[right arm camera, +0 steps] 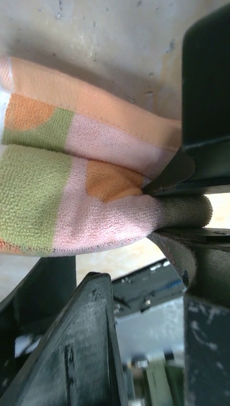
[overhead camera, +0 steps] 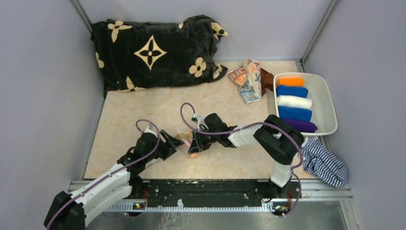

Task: Roll the towels
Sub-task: Roll the towel at the center of the board.

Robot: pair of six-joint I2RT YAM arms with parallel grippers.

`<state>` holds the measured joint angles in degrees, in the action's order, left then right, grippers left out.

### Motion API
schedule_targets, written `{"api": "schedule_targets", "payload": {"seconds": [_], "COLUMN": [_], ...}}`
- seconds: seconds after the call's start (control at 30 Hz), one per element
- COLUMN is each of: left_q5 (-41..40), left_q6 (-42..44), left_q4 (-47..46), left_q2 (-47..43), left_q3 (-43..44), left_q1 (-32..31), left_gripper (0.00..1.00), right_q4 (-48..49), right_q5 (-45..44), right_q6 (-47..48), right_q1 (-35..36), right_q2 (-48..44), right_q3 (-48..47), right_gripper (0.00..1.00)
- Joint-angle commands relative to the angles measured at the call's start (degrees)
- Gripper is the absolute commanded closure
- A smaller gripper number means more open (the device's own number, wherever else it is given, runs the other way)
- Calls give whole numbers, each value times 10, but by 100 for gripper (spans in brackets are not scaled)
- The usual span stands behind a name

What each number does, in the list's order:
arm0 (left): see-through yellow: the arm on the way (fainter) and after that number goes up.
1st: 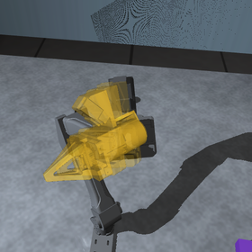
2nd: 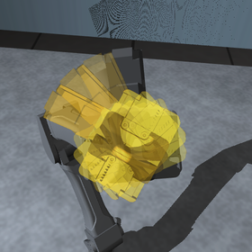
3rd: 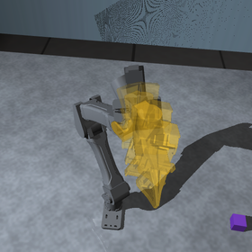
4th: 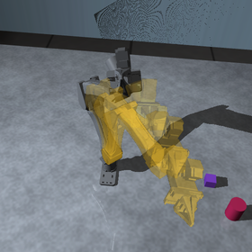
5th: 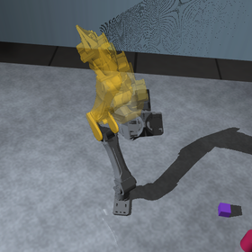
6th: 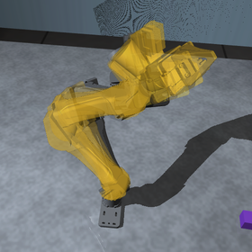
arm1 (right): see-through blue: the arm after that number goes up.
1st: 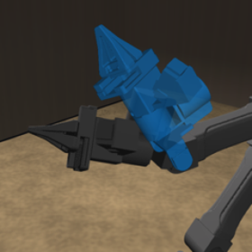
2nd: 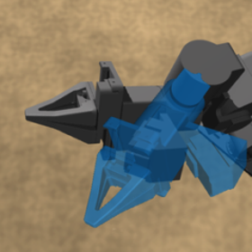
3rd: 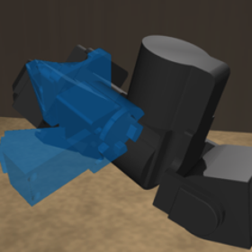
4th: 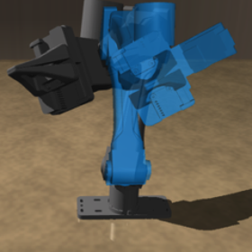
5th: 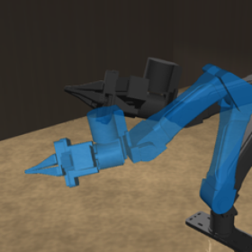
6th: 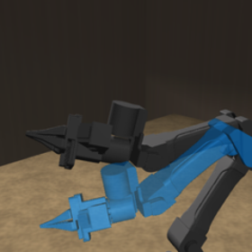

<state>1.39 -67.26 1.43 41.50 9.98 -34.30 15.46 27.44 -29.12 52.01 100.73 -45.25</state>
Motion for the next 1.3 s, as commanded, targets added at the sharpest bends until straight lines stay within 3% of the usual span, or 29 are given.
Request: {"api": "schedule_targets", "payload": {"seconds": [0.0,0.27,0.37,0.43,0.57,0.83,1.07,1.27], "left_q5": [6,-9,-8,-6,3,3,9,19], "left_q6": [-4,22,33,39,41,39,44,36], "left_q4": [-18,-98,-106,-85,-53,-46,-45,-56], "left_q2": [-6,81,138,178,232,260,285,295], "left_q3": [-27,-14,5,26,47,46,57,53], "left_q1": [2,14,16,16,16,16,16,16], "left_gripper": [24,31,36,39,44,47,46,45], "right_q4": [119,237,187,106,-38,-278,-351,-337], "right_q5": [187,265,238,207,107,-208,-428,-502], "right_q6": [-92,-205,-170,-119,-23,95,172,208], "right_q1": [-35,-84,-84,-83,-72,20,147,193], "right_q2": [61,128,111,82,10,-113,-115,-37], "right_q3": [27,41,34,24,3,-82,-165,-201], "right_gripper": [80,79,73,63,49,40,28,28]}}
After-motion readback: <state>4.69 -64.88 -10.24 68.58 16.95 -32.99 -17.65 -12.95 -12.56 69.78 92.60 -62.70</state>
